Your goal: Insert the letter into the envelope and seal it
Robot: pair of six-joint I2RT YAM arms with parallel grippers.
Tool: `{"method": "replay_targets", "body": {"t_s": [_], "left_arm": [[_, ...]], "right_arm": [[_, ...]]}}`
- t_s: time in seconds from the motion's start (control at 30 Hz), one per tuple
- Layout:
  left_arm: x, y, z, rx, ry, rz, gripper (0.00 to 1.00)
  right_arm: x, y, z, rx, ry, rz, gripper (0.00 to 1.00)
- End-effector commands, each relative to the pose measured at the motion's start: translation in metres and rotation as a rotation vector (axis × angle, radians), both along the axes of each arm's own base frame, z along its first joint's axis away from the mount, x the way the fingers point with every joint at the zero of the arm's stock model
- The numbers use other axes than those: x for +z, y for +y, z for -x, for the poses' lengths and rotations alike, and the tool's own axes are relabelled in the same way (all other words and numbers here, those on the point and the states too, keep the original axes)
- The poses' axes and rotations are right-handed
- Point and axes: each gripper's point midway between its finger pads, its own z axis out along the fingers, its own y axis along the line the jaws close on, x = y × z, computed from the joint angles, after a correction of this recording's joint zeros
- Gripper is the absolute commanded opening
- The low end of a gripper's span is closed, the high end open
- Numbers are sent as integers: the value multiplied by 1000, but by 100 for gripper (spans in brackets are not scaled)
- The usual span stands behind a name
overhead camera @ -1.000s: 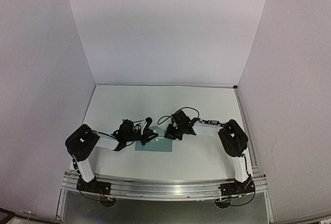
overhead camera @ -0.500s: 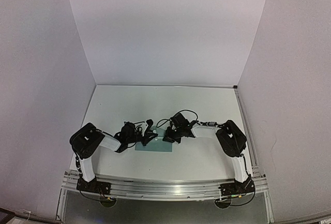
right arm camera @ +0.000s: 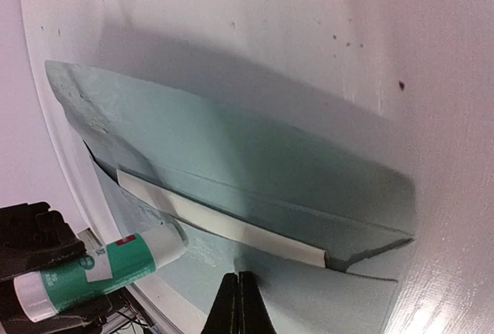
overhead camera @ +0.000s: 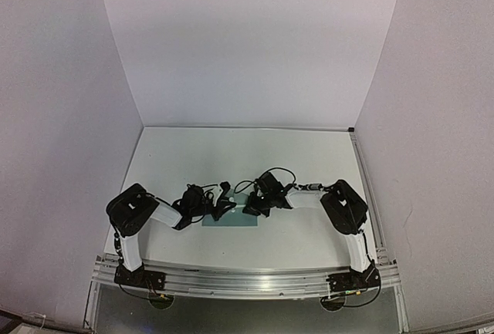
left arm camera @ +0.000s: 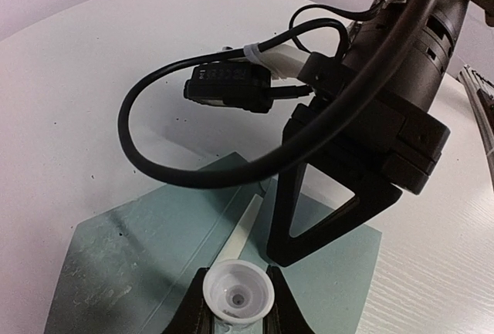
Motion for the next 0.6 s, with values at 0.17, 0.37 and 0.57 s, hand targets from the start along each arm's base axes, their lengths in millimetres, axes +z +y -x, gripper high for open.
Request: {"method": "replay_targets", "body": {"t_s": [0.17,0.37,0.57], "left_arm": [[-5,-6,0,-14,-63,-20,0],[-29,7,7,-29,-114,-136,0],[-44,25,19,-48,-143,-234,0]], "right_arm": [[-40,-21,28,-15,90,127,0],[-40,-22,28,-18,84,133,0],[-46,-25,34,-15,95,155,0]]}}
